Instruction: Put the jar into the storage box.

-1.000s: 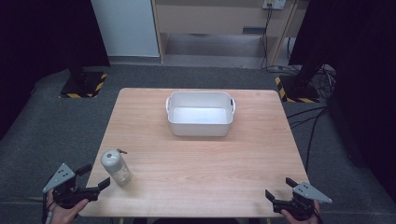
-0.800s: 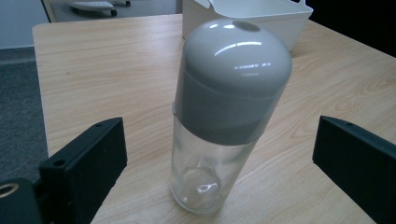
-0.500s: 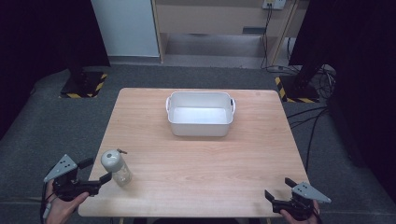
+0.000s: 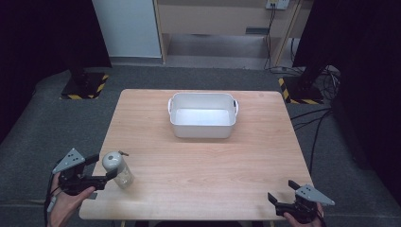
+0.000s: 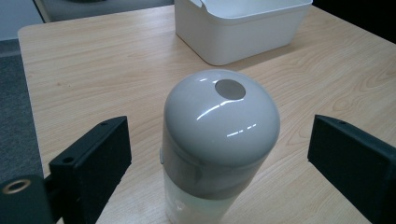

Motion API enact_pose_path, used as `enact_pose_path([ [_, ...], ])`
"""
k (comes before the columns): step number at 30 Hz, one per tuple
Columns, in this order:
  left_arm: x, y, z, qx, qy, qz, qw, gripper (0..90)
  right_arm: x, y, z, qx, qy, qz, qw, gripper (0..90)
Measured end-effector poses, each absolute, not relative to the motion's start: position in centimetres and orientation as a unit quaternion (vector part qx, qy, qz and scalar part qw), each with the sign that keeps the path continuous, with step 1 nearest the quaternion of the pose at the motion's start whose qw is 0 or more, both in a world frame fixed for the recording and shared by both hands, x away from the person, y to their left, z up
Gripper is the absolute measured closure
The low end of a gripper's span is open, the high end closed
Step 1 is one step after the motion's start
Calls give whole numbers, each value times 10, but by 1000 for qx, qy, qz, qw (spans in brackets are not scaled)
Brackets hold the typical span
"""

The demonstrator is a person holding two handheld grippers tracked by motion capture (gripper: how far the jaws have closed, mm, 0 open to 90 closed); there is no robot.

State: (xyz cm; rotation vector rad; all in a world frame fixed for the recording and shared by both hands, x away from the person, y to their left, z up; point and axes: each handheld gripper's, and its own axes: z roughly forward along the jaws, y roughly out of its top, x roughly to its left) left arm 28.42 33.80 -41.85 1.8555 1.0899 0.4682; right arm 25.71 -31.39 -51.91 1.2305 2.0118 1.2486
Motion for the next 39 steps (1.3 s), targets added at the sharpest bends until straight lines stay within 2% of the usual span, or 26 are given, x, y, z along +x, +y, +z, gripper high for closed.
enact_pose_path([
  [10, 298, 326, -417, 769, 454, 178, 413, 91, 257, -314, -519, 448, 733, 455, 234, 30],
  [19, 308, 320, -418, 786, 456, 172, 380, 193, 257, -314, -519, 446, 735, 454, 233, 31],
  [21, 308, 317, -417, 787, 453, 184, 376, 258, 257, -313, -519, 445, 736, 454, 233, 31],
  [24, 308, 313, -414, 796, 448, 192, 359, 291, 257, -313, -519, 444, 736, 454, 234, 31],
  [39, 311, 307, -410, 804, 449, 192, 340, 298, 257, -313, -519, 444, 736, 453, 234, 31],
])
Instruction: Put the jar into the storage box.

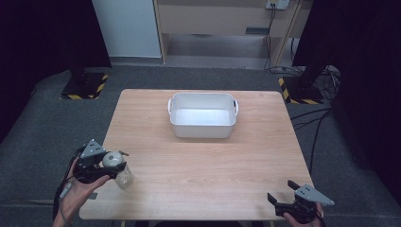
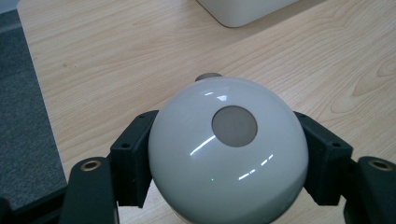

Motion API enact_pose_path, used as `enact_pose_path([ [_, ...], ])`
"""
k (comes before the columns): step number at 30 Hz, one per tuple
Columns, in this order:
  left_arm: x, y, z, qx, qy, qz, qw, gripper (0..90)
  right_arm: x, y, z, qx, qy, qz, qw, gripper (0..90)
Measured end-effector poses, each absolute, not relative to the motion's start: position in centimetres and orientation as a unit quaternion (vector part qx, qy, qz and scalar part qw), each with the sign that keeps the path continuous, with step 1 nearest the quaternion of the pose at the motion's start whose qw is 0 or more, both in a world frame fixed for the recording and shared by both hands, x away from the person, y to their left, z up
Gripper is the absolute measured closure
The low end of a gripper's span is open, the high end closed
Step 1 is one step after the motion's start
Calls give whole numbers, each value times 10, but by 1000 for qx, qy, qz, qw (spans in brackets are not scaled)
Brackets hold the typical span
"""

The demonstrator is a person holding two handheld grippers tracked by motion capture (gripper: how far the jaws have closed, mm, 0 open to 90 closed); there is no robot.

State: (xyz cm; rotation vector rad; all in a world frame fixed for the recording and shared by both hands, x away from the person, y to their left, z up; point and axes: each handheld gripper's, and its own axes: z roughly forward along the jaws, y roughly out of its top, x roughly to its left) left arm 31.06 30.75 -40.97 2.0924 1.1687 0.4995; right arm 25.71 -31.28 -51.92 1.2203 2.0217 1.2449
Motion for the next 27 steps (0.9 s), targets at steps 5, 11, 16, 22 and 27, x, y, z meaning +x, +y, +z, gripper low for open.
enact_pose_path([
  [5, 312, 304, -404, 806, 443, 190, 343, 299, 257, -313, -519, 445, 736, 453, 234, 31],
  [11, 317, 295, -392, 814, 426, 189, 346, 298, 257, -313, -519, 445, 737, 453, 233, 31],
  [16, 324, 284, -383, 820, 411, 188, 351, 299, 257, -313, -519, 444, 737, 453, 233, 31],
  [22, 333, 269, -373, 828, 391, 187, 356, 299, 257, -313, -519, 444, 737, 454, 233, 31],
  [27, 343, 255, -366, 833, 375, 179, 364, 299, 257, -313, -519, 444, 737, 454, 233, 31],
])
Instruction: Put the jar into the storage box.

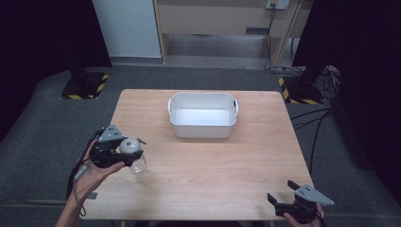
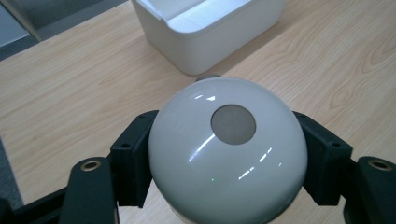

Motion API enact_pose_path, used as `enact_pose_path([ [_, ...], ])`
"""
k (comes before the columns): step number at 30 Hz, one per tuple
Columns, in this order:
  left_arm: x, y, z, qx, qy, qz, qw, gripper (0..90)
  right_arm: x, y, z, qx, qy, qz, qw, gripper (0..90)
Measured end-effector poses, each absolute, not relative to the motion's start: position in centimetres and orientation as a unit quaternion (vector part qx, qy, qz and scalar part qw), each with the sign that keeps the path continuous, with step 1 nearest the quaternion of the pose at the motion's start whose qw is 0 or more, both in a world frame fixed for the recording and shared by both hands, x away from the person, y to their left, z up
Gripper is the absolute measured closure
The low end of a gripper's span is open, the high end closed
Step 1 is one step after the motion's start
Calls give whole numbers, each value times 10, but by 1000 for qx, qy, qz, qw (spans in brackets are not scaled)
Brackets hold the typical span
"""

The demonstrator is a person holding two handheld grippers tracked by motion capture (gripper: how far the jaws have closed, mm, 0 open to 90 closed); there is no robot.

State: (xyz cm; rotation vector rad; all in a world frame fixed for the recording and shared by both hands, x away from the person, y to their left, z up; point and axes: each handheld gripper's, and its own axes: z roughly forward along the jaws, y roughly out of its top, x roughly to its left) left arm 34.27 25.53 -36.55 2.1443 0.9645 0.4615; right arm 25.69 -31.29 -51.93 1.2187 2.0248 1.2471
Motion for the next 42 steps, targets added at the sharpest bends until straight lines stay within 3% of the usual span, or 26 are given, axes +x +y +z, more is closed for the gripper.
enact_pose_path([
  [26, 397, 184, -318, 856, 315, 158, 377, 299, 257, -313, -520, 443, 738, 454, 231, 32],
  [42, 446, 137, -286, 856, 318, 160, 376, 299, 257, -313, -520, 443, 737, 457, 229, 32],
])
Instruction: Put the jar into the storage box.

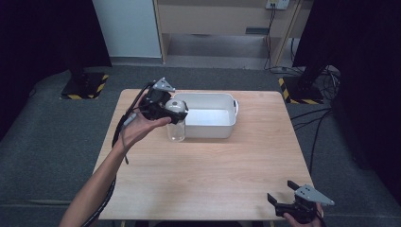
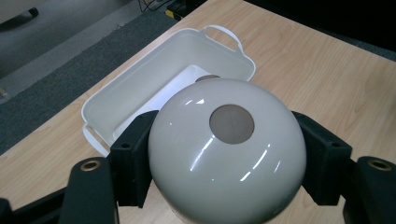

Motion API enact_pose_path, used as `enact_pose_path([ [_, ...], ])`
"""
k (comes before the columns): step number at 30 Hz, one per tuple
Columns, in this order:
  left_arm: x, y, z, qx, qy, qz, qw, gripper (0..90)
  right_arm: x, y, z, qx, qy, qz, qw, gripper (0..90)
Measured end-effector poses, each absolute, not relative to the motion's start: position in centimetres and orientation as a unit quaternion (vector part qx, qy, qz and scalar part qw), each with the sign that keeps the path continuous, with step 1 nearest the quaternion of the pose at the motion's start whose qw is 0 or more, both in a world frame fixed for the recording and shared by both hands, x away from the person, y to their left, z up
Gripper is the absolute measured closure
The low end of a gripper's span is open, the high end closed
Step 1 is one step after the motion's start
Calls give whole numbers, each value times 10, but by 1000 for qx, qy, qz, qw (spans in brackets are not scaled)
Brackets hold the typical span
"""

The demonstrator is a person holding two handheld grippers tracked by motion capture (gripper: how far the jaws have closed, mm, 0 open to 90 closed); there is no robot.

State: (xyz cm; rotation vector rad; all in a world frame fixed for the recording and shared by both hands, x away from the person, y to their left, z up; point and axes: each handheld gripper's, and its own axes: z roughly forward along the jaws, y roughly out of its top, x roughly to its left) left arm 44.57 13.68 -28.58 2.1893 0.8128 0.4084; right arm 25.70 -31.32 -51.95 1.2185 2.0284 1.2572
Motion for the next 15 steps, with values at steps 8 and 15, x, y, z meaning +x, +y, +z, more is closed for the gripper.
enact_pose_path([
  [8, 475, 116, -278, 849, 332, 160, 379, 300, 257, -313, -519, 443, 737, 457, 228, 32],
  [15, 497, 99, -274, 843, 345, 169, 376, 300, 257, -313, -520, 440, 738, 458, 227, 32],
])
